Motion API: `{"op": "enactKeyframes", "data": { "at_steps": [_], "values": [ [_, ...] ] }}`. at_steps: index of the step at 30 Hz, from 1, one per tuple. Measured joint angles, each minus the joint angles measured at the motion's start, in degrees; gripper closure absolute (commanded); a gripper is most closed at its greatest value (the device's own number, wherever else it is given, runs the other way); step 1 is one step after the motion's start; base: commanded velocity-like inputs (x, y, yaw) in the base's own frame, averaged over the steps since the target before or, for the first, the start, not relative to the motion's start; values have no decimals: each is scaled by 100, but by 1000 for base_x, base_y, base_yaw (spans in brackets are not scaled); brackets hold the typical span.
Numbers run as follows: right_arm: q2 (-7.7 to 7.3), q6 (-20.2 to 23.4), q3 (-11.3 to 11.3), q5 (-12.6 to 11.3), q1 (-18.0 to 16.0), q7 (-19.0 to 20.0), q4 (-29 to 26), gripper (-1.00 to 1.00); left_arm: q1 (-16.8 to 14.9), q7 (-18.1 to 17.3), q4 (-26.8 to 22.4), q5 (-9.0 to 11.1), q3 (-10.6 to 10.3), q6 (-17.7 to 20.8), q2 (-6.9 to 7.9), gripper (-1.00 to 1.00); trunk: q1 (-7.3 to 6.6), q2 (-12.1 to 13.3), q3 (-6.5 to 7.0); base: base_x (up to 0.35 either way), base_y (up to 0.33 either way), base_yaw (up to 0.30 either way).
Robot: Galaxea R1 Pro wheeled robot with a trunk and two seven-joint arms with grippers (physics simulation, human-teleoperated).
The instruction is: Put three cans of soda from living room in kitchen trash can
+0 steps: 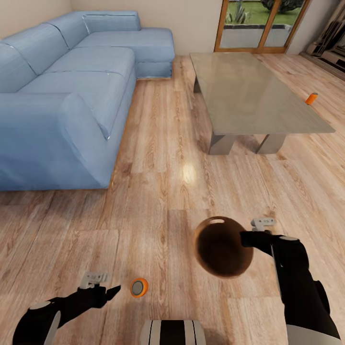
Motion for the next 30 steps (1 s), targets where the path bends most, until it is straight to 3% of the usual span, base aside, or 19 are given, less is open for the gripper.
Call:
{"op": "enactKeyframes", "data": {
  "at_steps": [1, 3, 4, 5, 8, 9, 13, 17, 21, 25, 30],
  "values": [
    [-6, -7, -2, -269, 0, -3, 0, 100, -1, 8, -1, 1, -14, 58, -14, -100, 0, 0, 0, 0, 0, 0],
    [-17, 18, -2, -1106, -2, 1, -3, 100, -3, 18, -1, -1, -30, 150, -69, -100, 0, 0, 1, 0, 0, 0],
    [-23, 127, 10, -1404, 2, 52, 0, 100, -5, 32, 0, -10, -42, 231, -163, -100, 21, -39, -17, 0, 0, 0],
    [-23, 141, 15, -1441, 3, 69, 0, 100, -5, 36, 1, -21, -45, 252, -197, -100, 43, -79, -35, 0, 0, 0],
    [-20, -40, -12, -770, 0, -32, 1, 100, -3, 42, 1, -47, -47, 289, -241, -100, 109, -199, -89, 0, 0, 0],
    [-21, -36, -13, -689, 0, -28, 1, 100, -3, 42, 2, -50, -47, 292, -244, -100, 131, -239, -107, 0, 0, 0],
    [-24, 85, -2, -1252, 2, 16, 1, 100, -5, 41, 7, -60, -49, 298, -252, -100, 219, -400, -179, 0, 0, 0],
    [-32, -21, -15, -889, 0, -22, 3, 100, -4, 36, 3, -63, -48, 277, -246, -100, 307, -560, -251, 0, 0, 0],
    [-44, 48, -17, -1130, 1, 9, 2, 100, -5, 27, -1, -63, -41, 248, -210, -100, 395, -720, -323, 0, 0, 0],
    [-47, 3, -23, -966, 1, -5, 2, 100, -4, 18, -2, -62, -34, 232, -197, -100, 483, -881, -394, 0, 0, 0],
    [-43, 27, -21, -1051, 1, 9, 2, 100, -4, 17, -2, -61, -23, 222, -185, -100, 571, -1043, -467, 0, 0, 0]
  ]
}}
